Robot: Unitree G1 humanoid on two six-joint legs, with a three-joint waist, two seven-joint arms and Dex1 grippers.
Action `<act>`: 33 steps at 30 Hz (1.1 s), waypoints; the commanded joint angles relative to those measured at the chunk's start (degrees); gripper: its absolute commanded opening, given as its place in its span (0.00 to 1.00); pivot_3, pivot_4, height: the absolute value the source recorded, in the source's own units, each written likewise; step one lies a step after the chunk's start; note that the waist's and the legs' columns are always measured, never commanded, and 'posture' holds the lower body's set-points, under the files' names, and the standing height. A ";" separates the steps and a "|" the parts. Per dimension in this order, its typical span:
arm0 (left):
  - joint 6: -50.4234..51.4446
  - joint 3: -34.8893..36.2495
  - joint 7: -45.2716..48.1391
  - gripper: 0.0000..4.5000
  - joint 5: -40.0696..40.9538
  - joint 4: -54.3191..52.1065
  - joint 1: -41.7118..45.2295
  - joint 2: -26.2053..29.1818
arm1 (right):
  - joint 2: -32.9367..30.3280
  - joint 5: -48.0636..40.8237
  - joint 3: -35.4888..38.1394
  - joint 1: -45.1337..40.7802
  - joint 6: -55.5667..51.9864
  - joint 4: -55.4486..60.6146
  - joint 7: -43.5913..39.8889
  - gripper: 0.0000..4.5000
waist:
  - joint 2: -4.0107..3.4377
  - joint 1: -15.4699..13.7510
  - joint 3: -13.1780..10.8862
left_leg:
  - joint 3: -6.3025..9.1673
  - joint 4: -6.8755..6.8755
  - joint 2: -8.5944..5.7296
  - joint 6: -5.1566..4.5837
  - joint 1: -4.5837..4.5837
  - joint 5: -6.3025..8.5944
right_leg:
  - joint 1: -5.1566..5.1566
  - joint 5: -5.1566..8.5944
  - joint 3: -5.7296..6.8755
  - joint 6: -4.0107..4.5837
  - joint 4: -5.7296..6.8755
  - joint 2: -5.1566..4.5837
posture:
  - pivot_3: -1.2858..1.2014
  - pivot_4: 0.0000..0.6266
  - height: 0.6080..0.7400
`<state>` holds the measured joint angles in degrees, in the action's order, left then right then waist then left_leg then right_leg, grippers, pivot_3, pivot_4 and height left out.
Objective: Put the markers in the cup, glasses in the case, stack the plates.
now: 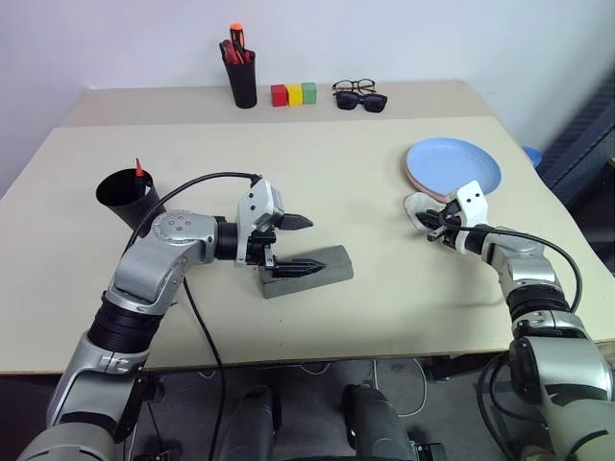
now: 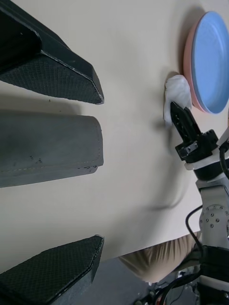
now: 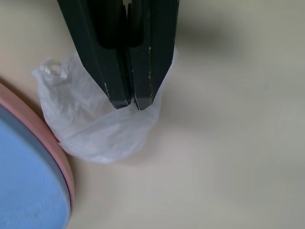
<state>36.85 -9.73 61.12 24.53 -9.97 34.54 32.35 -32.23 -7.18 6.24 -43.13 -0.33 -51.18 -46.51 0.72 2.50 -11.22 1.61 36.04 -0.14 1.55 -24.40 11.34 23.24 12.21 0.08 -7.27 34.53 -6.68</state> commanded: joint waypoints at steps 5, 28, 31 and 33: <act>-0.56 1.64 -0.90 1.00 1.97 -2.44 -0.08 -0.34 | -0.32 -5.57 4.88 -7.66 0.19 4.49 0.84 0.01 | -0.01 -0.03 0.00 | -0.01 0.02 0.00 0.00 0.00 0.00 | 0.00 -0.01 -0.01 -0.02 0.01 0.00 | 0.52 0.24 1.00; -7.26 8.69 -20.37 1.00 -2.13 -10.35 -14.48 -4.51 | -6.73 0.83 5.39 -17.21 16.06 -16.78 -1.82 0.72 | -0.02 -0.01 -0.01 | -0.03 -0.08 -0.01 0.00 0.01 0.00 | -0.01 0.01 -0.05 -0.02 -0.05 0.00 | 0.52 0.24 1.00; -9.85 9.72 -21.33 1.00 -2.63 -9.84 -17.39 -4.81 | -7.96 -4.35 7.02 -9.13 10.42 -6.48 -11.06 0.72 | -0.01 -0.49 0.00 | -0.04 -0.01 -0.01 0.00 0.00 0.00 | -0.04 0.01 -0.05 -0.01 -0.07 0.00 | 0.52 0.24 1.00; -13.19 11.33 -22.15 1.00 -2.78 -9.01 -20.30 -5.68 | -9.38 -10.41 9.04 3.37 1.75 11.23 -14.88 0.72 | -0.05 -1.41 0.02 | -0.01 -0.03 -0.02 0.00 -0.01 0.00 | -0.09 0.01 -0.04 -0.01 -0.13 -0.01 | 0.52 0.24 1.00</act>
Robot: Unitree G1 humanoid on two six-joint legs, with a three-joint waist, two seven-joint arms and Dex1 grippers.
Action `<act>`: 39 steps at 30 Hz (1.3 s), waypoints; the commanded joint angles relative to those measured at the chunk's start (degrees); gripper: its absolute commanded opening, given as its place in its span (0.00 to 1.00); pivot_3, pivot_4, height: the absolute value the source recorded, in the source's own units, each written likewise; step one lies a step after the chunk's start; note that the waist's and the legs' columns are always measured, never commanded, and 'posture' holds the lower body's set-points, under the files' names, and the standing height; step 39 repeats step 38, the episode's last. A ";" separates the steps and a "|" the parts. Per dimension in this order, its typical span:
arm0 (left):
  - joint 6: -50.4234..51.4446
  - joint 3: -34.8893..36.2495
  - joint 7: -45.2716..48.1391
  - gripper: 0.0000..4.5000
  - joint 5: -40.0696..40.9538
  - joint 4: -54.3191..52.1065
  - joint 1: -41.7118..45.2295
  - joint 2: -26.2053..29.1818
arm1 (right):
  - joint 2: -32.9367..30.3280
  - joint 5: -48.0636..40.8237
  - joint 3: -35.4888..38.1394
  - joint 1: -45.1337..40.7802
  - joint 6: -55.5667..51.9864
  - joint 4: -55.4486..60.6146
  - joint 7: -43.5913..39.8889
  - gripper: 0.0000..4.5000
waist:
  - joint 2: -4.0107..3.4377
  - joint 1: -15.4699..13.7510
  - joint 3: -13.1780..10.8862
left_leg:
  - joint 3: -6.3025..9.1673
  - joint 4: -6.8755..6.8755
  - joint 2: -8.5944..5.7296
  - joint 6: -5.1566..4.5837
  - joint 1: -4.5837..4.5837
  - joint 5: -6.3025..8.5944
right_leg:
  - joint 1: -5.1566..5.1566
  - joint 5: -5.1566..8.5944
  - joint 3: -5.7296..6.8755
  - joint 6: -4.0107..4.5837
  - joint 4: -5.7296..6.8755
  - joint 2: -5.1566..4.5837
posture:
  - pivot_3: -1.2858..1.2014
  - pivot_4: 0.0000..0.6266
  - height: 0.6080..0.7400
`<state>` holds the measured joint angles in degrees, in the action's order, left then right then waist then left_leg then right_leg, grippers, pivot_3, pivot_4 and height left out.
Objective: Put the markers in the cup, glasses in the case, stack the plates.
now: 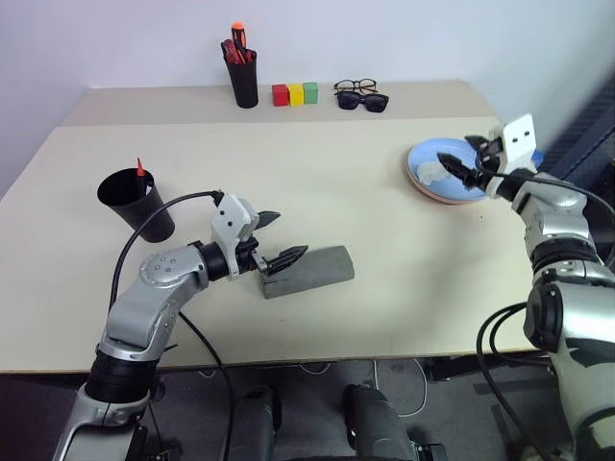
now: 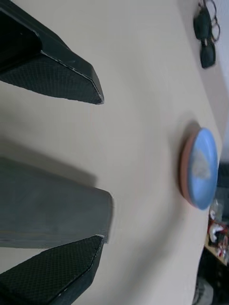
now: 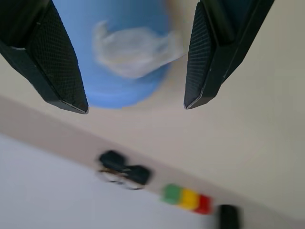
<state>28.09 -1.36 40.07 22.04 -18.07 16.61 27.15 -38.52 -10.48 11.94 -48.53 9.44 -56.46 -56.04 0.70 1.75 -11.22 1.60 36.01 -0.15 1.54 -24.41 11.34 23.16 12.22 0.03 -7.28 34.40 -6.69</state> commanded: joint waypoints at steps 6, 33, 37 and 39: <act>-13.37 6.21 -0.49 1.00 -0.19 -2.45 -9.97 -1.25 | -6.11 -18.68 12.07 37.18 -26.40 54.27 -2.33 0.72 | -0.25 -1.01 0.06 | -0.05 0.07 0.01 -0.03 -0.03 0.03 | 0.06 0.01 -0.01 0.03 0.01 -0.05 | 0.52 0.24 1.00; -23.03 12.36 -3.41 1.00 -0.65 -2.14 -21.80 -1.83 | -0.63 -20.29 19.70 57.83 -27.53 71.50 8.47 0.72 | -0.26 -1.13 0.27 | -0.17 0.00 0.14 0.15 -0.08 0.18 | 0.12 -0.03 0.00 0.13 -0.38 -0.10 | 0.52 0.24 1.00; -21.72 11.63 -3.38 1.00 0.52 -4.12 -23.86 -1.71 | -0.26 -20.09 19.20 58.35 -27.07 71.92 9.11 0.72 | -0.26 -1.11 0.27 | -0.18 0.00 0.15 0.16 -0.09 0.19 | 0.12 0.05 0.00 0.01 -0.41 -0.11 | 0.52 0.24 1.00; -20.71 11.45 -3.10 1.00 0.87 -4.77 -24.47 -1.20 | -0.18 -20.11 19.18 58.53 -26.95 71.90 9.21 0.72 | -0.26 -1.11 0.27 | -0.17 -0.01 0.15 0.16 -0.09 0.19 | 0.12 0.05 0.00 0.01 -0.41 -0.11 | 0.52 0.24 1.00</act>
